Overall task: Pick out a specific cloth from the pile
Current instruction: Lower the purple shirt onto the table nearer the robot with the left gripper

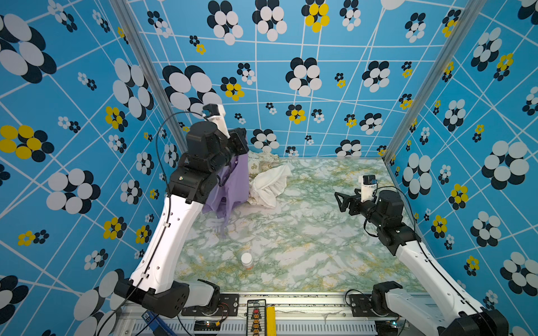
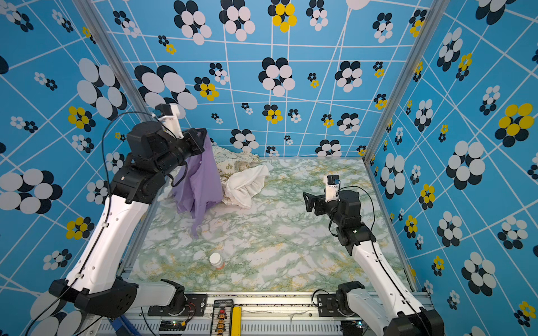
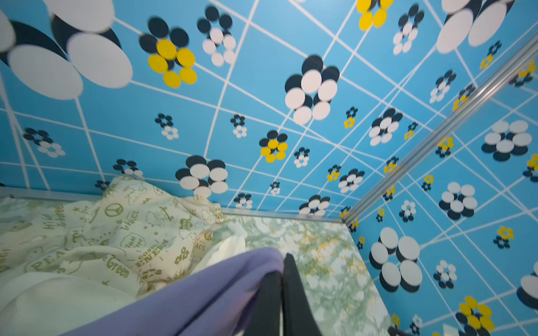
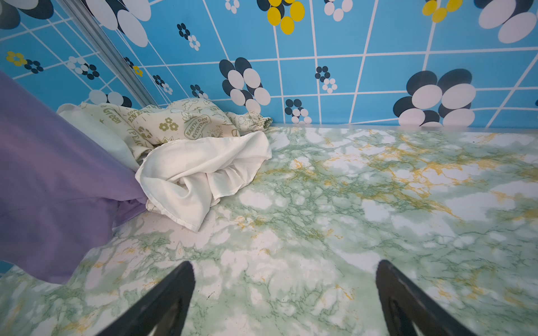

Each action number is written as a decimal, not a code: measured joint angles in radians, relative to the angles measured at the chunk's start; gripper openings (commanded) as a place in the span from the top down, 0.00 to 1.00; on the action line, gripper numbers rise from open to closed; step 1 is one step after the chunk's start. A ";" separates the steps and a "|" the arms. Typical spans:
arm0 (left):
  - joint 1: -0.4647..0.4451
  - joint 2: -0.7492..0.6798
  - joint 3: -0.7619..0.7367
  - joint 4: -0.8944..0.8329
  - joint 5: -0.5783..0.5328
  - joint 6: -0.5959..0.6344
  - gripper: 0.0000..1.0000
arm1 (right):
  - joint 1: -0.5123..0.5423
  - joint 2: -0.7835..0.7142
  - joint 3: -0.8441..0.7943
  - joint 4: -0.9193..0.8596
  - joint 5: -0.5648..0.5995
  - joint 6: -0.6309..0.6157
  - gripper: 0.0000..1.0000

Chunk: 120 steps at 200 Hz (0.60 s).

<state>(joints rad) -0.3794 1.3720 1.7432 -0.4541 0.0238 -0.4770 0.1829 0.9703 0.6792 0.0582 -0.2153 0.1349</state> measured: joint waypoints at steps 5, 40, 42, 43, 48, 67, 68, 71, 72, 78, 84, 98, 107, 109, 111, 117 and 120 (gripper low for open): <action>-0.020 0.004 -0.033 0.008 -0.003 0.008 1.00 | 0.000 0.000 0.000 0.000 0.000 0.000 0.01; -0.142 0.073 -0.291 0.085 -0.040 0.039 1.00 | 0.000 0.000 0.000 0.000 0.000 0.000 0.01; -0.148 0.078 -0.305 0.089 -0.043 0.039 1.00 | 0.000 0.000 0.000 0.000 0.000 0.000 0.01; -0.150 0.080 -0.310 0.090 -0.043 0.040 1.00 | 0.000 0.000 0.000 0.000 0.000 0.000 0.01; -0.162 0.095 -0.340 0.097 -0.048 0.042 1.00 | 0.000 0.000 0.000 0.000 0.000 0.000 0.01; -0.204 0.145 -0.443 0.122 -0.060 0.045 0.92 | 0.000 0.000 0.000 0.000 0.000 0.000 0.01; -0.205 0.146 -0.446 0.122 -0.060 0.045 0.91 | 0.000 0.000 0.000 0.000 0.000 0.000 0.01; -0.209 0.152 -0.457 0.123 -0.059 0.045 0.85 | 0.000 0.000 0.000 0.000 0.000 0.000 0.01; -0.211 0.156 -0.463 0.125 -0.059 0.045 0.84 | 0.000 0.000 0.000 0.000 0.000 0.000 0.01; -0.219 0.166 -0.483 0.129 -0.058 0.044 0.72 | 0.000 0.000 0.000 0.000 0.000 0.000 0.01; -0.225 0.175 -0.502 0.134 -0.057 0.045 0.61 | 0.000 0.000 0.000 0.000 0.000 0.000 0.01; -0.229 0.179 -0.534 0.146 -0.050 0.050 0.36 | 0.000 0.000 0.000 0.000 0.000 0.000 0.01; -0.229 0.169 -0.552 0.166 -0.051 0.053 0.21 | 0.000 0.000 0.000 0.000 0.000 0.000 0.01; -0.229 0.166 -0.557 0.174 -0.051 0.053 0.18 | 0.000 0.000 0.000 0.000 0.000 0.000 0.01; -0.229 0.162 -0.563 0.180 -0.051 0.055 0.15 | 0.000 0.000 0.000 0.000 0.000 0.000 0.01; -0.229 0.145 -0.578 0.197 -0.052 0.056 0.09 | 0.000 0.000 0.000 0.000 0.000 0.000 0.01; -0.229 0.134 -0.585 0.203 -0.055 0.055 0.07 | 0.000 0.000 0.000 0.000 0.000 0.000 0.01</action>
<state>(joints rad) -0.6083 1.5063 1.1580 -0.2516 -0.0307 -0.4221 0.1829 0.9699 0.6792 0.0578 -0.2157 0.1352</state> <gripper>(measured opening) 0.805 0.991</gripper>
